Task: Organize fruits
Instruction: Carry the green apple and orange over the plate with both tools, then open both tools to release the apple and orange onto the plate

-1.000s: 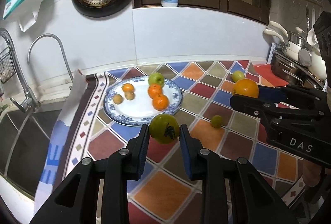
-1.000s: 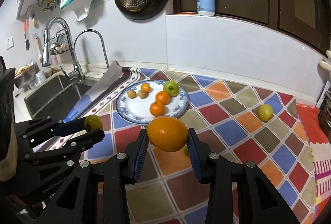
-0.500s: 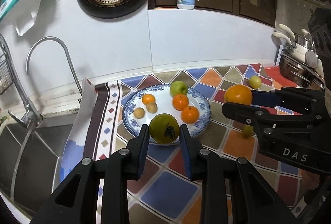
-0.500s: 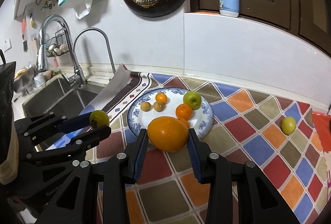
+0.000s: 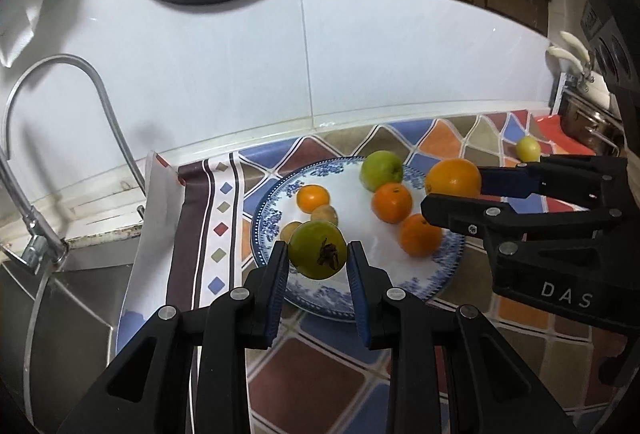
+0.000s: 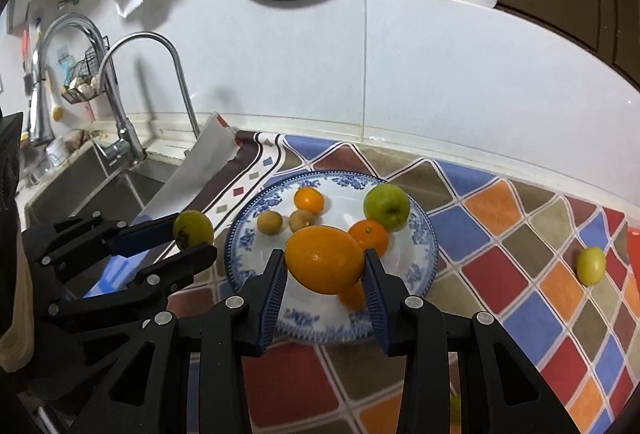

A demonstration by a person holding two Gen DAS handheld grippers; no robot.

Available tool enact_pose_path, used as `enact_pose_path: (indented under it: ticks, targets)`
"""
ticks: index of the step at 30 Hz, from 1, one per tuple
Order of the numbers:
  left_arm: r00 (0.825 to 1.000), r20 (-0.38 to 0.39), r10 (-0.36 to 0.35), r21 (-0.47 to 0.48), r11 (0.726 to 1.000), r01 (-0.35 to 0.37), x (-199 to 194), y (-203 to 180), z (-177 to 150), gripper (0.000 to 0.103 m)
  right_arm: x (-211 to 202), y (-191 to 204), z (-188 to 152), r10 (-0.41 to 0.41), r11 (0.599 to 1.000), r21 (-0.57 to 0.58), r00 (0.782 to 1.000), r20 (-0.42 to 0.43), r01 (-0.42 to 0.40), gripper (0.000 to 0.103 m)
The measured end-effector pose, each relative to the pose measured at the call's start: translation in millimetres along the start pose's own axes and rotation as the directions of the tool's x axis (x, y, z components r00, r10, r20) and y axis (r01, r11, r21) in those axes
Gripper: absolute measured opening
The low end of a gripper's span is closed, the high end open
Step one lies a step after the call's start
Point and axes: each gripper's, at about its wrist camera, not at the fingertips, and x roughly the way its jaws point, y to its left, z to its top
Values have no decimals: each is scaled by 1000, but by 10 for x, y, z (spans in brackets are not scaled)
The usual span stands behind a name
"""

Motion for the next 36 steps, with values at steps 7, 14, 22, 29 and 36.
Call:
enact_pose_path:
  ticks: [7,14,22,29,36]
  targets:
    - [999,-38,-14,4,1000,14,313,76,7,30,368,-34,79,12,1000,-7,999,-47,-12,39]
    - [998,-58,-13,1,1000,13,529,123,5,30,594,-70,83,21,1000,-4,996,-85,-21,39]
    - [999,-50,5,-16,1000,-6,559,164,16,49,679,-86,112,23,1000,1,995,-96,-23,39]
    - [999,-34,41,-31,999,-42,401,167,37,68,514,-137,95,-16,1000,16,997,-70,17,40]
    - [998,0,67,-23,998,-67,107,53,39,88,178,-190,34,-75,997,30,997,-24,76,51]
